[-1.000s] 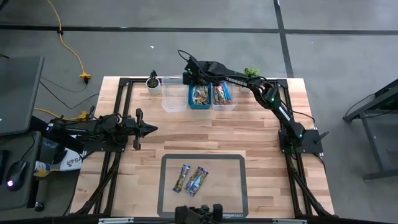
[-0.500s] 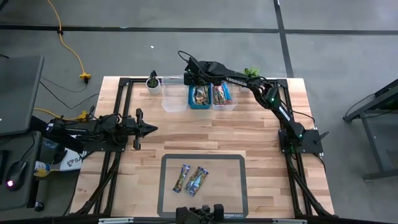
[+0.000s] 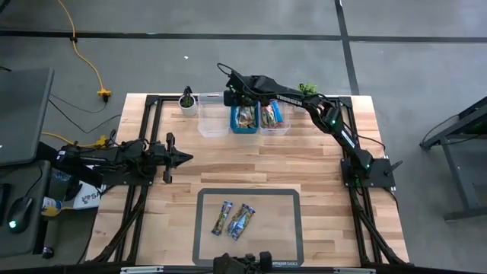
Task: Pick and place Granola Bars by type
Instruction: Put the yellow granola bar into the blue bin, then put the blue granola bar into the left transparent bin
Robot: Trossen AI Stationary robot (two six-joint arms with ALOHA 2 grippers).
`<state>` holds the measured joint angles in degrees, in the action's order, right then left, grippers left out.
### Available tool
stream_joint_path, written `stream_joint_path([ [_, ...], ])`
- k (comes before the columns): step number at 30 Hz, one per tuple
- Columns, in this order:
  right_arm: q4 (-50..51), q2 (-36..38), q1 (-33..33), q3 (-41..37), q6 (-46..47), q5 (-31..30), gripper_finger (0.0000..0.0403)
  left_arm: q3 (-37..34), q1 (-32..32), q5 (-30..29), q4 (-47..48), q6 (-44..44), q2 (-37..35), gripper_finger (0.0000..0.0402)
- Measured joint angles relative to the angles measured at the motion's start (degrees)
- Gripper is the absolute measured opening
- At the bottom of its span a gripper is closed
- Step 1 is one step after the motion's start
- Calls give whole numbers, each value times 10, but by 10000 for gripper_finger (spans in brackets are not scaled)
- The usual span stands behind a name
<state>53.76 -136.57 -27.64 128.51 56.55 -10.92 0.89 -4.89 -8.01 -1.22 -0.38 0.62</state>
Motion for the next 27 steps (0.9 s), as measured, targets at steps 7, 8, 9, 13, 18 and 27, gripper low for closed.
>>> stream_joint_path([
  [7,0,0,1,0,0,17,78,0,0,0,0,0,0,1],
  [8,0,0,1,0,0,21,78,0,0,0,0,0,0,1],
  [9,0,0,1,0,-1,23,78,0,0,0,0,0,0,1],
  [13,-2,0,1,0,-14,30,81,0,0,0,0,0,0,1],
  [18,-9,0,1,0,-15,36,109,0,0,0,0,0,0,1],
  [27,-43,0,0,0,-39,39,159,0,0,0,0,0,0,1],
])
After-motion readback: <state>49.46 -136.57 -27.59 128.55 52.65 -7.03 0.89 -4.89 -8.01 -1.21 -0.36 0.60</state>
